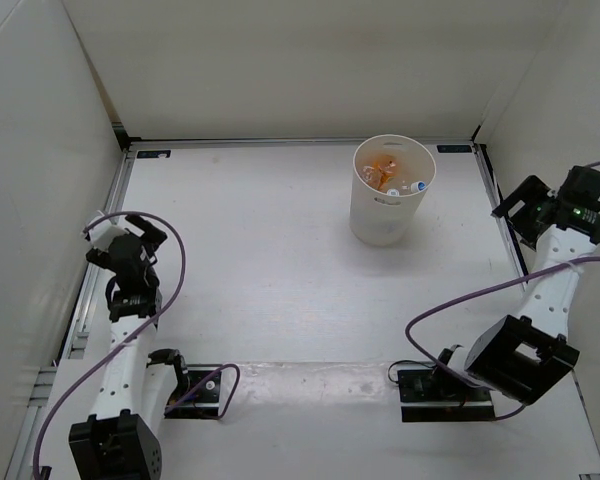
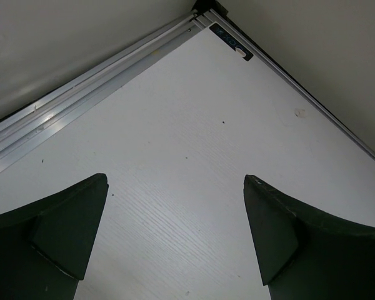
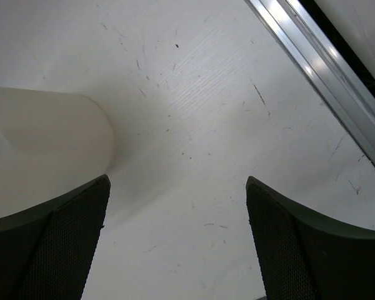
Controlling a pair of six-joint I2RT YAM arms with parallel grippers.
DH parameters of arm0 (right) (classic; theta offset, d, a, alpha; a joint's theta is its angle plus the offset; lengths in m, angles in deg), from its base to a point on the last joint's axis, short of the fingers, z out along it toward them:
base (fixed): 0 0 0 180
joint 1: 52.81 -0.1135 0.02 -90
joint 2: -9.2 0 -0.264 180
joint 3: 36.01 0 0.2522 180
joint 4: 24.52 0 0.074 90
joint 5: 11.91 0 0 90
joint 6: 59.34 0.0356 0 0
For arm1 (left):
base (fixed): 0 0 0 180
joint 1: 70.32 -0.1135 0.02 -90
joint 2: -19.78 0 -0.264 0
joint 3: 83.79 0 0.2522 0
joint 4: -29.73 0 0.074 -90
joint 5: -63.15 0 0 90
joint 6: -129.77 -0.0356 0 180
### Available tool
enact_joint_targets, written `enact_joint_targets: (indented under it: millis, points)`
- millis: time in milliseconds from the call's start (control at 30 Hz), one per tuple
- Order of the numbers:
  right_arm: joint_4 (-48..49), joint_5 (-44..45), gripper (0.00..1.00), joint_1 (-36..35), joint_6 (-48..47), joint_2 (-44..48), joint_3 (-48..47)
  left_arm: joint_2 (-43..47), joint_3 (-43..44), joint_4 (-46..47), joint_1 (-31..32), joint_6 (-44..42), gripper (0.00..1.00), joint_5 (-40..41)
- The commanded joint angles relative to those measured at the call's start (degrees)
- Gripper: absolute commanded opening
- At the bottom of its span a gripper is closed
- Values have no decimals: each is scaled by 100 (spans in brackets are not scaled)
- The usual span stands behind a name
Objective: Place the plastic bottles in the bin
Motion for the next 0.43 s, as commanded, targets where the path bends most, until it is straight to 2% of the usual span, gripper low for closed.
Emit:
enact_joint_targets:
  millis: [0, 133, 267, 400]
  points:
    - [-340, -647, 90, 260, -173, -55, -259, 212, -42, 202, 23, -293, 100, 130]
    - [-348, -576, 90, 295, -385, -142, -232, 283, -165, 123, 32, -391, 100, 104]
    - [-375, -1224, 90, 585, -333, -195, -223, 248, -244, 202, 32, -251, 100, 165]
    - [-296, -1349, 90, 752, -227, -222, -109, 108, -279, 307, 23, -198, 100, 148]
